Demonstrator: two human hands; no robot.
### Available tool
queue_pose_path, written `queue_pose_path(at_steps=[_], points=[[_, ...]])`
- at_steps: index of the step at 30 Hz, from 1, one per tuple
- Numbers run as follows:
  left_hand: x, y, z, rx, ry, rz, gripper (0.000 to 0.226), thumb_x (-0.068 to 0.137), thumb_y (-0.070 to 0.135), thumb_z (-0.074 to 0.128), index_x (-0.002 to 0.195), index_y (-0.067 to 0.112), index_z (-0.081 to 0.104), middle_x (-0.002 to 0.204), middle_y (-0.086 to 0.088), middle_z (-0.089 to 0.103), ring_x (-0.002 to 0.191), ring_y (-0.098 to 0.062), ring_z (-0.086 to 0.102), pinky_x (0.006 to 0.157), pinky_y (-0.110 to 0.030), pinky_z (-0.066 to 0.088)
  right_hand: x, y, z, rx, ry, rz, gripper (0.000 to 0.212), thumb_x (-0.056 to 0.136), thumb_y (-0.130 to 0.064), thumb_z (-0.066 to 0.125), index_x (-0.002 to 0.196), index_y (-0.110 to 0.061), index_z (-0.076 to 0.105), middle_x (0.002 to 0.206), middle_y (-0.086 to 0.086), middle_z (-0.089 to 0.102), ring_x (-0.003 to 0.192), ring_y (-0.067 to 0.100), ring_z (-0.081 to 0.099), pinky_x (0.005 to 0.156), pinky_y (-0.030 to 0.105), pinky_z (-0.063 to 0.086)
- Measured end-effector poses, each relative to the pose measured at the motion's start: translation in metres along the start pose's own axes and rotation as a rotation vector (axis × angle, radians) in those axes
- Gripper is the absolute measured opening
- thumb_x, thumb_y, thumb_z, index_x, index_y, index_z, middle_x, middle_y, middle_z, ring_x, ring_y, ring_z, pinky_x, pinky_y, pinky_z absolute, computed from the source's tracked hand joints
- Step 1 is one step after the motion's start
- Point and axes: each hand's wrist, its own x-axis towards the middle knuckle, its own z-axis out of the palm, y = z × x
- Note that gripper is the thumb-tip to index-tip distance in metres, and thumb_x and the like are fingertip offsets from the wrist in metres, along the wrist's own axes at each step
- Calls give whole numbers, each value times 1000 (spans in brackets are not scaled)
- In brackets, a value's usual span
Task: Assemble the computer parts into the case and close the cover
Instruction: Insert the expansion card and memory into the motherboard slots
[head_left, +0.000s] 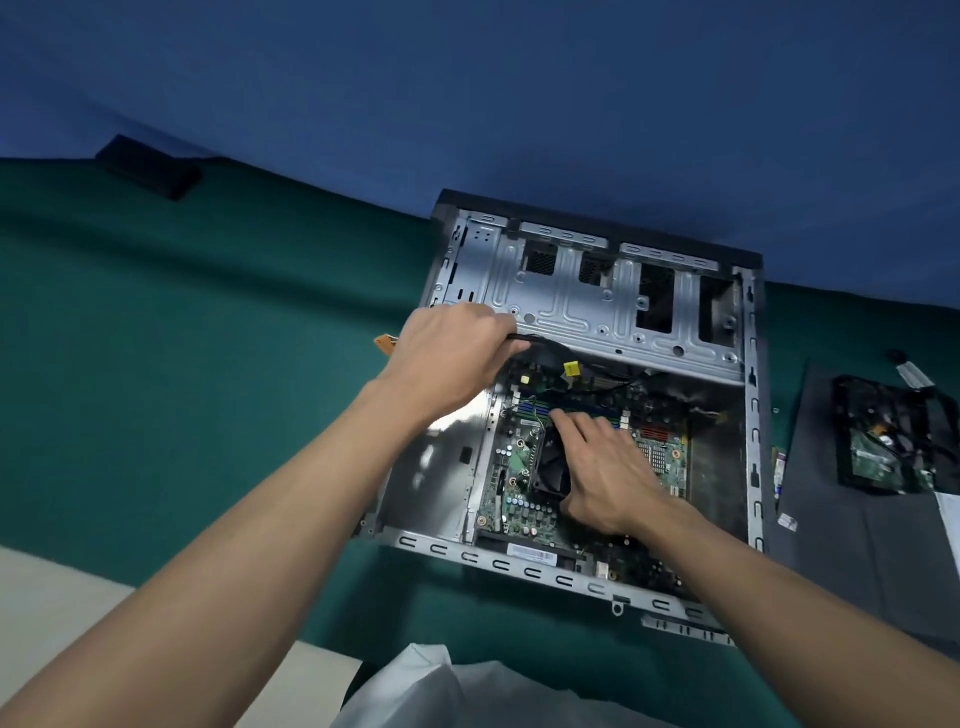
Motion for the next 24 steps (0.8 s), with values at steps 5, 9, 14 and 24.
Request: queue_pose_path(at_steps=[5,9,14,24], points=[[-15,-13,10,23,112,3,45,98,45,44,84,10,67,72,-2,62,63,-24,60,49,-32,43,4,0,2,-17,-6,-22,105,70,-25,72,150,-15,5,147,9,31,129,26,35,111,42,28],[-24,-14,22,22,175,-23,43,95,42,50,74,8,66,64,-4,59,57,-23,57,47,-29,41,5,-1,3,-32,8,-18,106,70,-28,73,150,-15,5,147,9,31,129,26,35,110,41,30],[-27,-11,33,-1,184,-36,43,95,42,48,74,9,66,64,-4,58,56,-20,55,46,-29,43,4,-2,3,-6,25,-5,107,69,-28,74,150,-16,5,144,8,34,125,24,38,108,39,32],[-6,16,27,-468,17,-408,39,95,49,53,74,17,64,68,-1,64,65,-23,60,57,-35,49,8,-7,5,-65,-31,-1,106,71,-20,72,150,-17,2,148,9,29,132,26,32,111,42,26]])
